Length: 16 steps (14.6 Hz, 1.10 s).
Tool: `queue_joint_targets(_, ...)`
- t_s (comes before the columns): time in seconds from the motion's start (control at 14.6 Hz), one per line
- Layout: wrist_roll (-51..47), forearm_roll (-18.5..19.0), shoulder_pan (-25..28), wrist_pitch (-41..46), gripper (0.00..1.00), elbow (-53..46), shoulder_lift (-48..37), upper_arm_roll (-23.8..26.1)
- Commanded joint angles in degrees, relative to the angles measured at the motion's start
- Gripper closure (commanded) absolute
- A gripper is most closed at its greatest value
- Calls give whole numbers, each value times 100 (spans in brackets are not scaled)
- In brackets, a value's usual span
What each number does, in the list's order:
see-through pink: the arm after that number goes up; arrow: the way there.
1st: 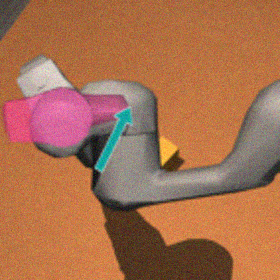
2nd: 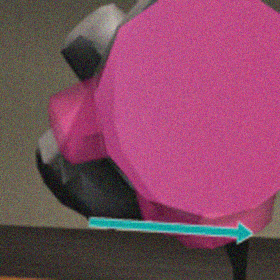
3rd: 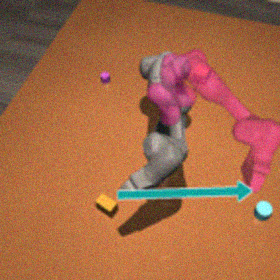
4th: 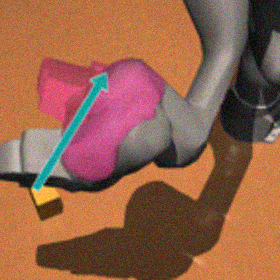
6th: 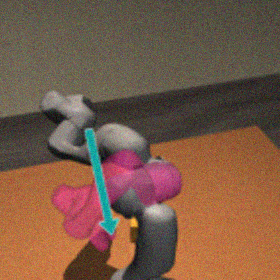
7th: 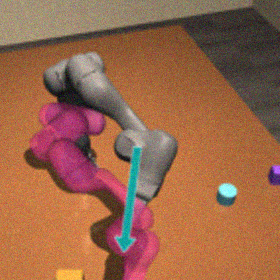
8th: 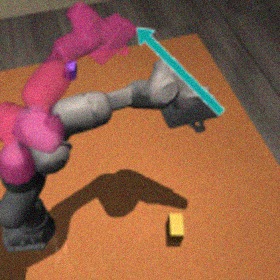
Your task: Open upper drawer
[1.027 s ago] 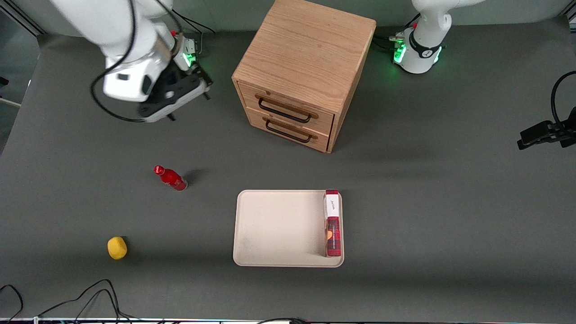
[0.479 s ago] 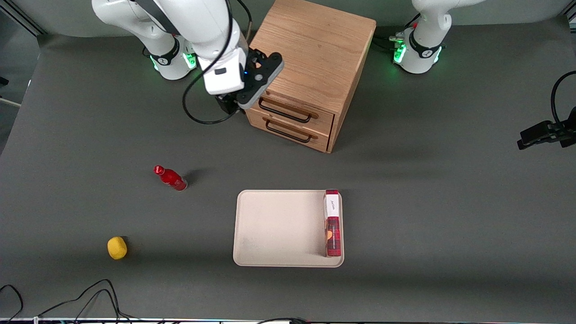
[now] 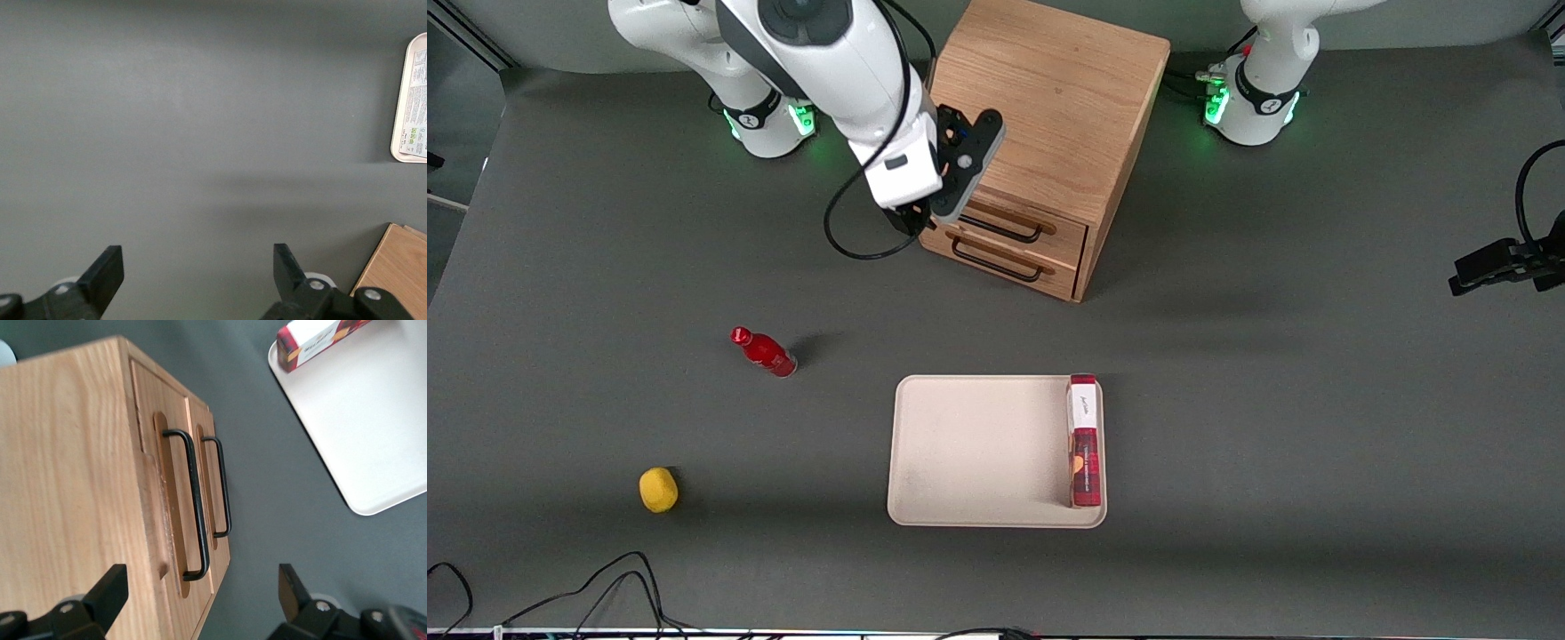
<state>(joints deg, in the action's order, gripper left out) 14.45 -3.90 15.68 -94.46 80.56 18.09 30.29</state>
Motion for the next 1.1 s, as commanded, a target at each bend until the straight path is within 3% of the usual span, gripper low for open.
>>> queue_joint_targets(0.0, 434, -111, -74, -343, 0, 336, 116, -5)
queue_joint_targets(0.55, 752, -102, -39, -1504, 0, 1180, 204, 3)
queue_joint_targets(1.03, 892, -76, -13, -1795, 0, 1348, 353, 3)
